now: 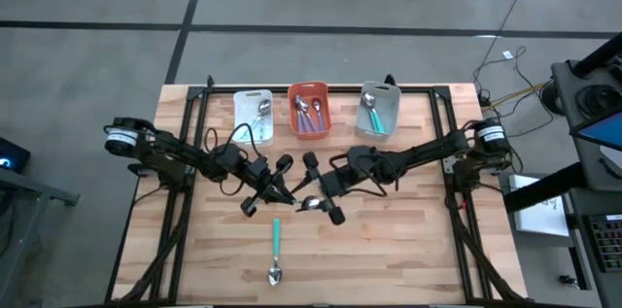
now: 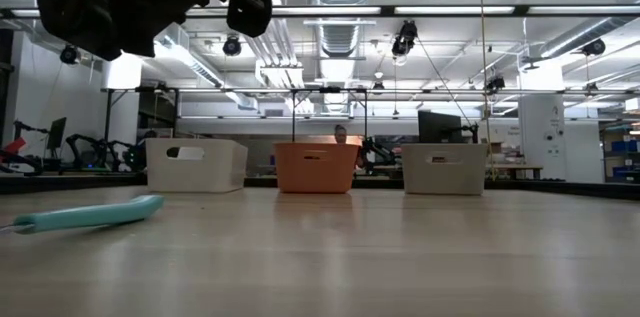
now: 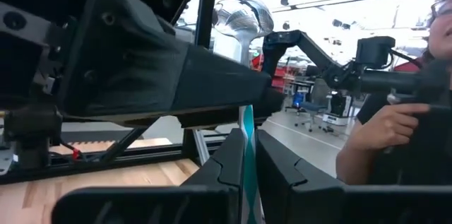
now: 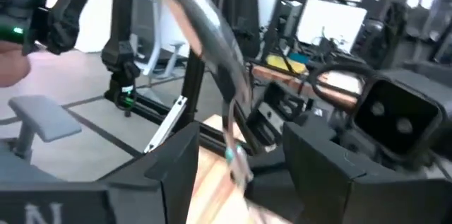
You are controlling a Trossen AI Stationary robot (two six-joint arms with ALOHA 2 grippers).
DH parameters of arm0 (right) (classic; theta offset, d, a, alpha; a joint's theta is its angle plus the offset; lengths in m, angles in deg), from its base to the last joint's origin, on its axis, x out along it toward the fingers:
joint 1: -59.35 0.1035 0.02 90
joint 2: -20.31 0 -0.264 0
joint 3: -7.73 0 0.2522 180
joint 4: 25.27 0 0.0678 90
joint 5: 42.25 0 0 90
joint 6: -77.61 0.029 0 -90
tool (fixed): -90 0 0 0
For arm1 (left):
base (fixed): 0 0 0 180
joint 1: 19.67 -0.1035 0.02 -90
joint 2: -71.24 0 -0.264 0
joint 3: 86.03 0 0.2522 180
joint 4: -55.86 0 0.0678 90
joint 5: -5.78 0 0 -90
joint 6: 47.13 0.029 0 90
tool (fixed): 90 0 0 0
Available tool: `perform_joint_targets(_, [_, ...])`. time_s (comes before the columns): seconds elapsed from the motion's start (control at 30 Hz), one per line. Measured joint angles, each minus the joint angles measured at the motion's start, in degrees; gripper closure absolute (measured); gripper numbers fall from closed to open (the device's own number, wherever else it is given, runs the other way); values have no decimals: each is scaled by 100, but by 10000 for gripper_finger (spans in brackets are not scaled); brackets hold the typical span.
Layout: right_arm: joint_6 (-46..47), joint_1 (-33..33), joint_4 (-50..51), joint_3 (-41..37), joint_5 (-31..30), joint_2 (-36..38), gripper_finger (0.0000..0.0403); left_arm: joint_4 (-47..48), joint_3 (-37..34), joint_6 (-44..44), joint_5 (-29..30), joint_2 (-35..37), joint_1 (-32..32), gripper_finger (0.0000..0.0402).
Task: Sort silverware by color (type)
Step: Put the blue patterned spoon into the white bin
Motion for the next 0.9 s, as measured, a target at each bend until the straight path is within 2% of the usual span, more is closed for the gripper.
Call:
perform_joint_targets(0.2, [-260,2,731,321,156,-4,259,-2,-1,-94,0,2,0,396])
perform_joint_targets(0.47, [-234,-96,823,471,717,38,383,4,-2,-103,-7,9,1,396])
perform_joint_targets(0.67, [157,-205,836,461,756,112,392,-9,-3,-283,201,25,-26,383])
perform_joint_targets(0.9, [710,-325,1414,454,722,361,394,0,-4,-147,260,105,-242,304])
